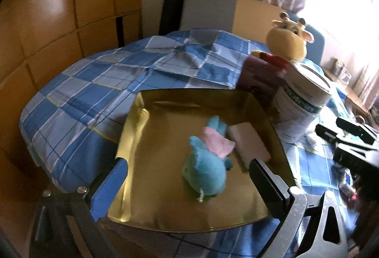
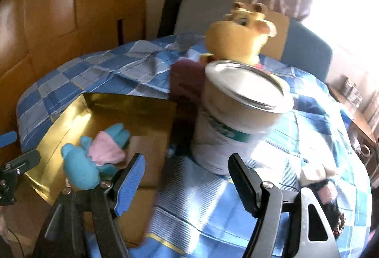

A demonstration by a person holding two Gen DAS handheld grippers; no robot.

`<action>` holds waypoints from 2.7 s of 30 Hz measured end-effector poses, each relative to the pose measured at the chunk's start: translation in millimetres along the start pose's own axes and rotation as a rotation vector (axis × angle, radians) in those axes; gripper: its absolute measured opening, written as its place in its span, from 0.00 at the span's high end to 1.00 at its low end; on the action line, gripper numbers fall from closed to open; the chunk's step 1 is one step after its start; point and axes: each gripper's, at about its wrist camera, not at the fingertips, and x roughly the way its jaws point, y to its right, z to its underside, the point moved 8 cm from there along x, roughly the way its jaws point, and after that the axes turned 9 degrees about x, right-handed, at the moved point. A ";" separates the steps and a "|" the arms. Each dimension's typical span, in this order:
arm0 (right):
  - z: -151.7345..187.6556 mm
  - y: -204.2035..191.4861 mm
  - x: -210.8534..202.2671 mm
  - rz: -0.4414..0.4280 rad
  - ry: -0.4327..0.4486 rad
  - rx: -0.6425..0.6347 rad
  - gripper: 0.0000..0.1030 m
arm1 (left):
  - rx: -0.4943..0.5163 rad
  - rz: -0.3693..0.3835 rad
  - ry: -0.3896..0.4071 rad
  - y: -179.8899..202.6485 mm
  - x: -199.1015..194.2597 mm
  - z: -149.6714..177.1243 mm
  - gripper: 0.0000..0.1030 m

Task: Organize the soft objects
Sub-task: 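Move both grippers back from the tray to the pile of soft items, then grasp the clear plastic bag with the left gripper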

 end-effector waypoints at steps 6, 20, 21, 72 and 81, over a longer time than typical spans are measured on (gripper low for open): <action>5.6 75.7 -9.1 0.094 0.006 0.095 0.28 | 0.101 0.060 0.006 38.7 -2.3 -5.8 0.00; 66.8 284.9 -12.1 0.400 -0.020 0.473 0.28 | 0.347 0.349 0.032 169.3 -7.3 -20.3 0.00; 75.3 294.5 -8.6 0.401 -0.049 0.520 0.28 | 0.372 0.360 0.021 182.7 -4.1 -20.8 0.00; 79.5 322.1 -21.8 0.209 -0.023 0.791 0.28 | 0.461 0.563 -0.207 349.1 102.1 18.0 0.65; 87.7 332.1 -20.1 0.172 -0.030 0.881 0.28 | 0.549 0.478 -0.136 360.2 107.5 5.0 0.26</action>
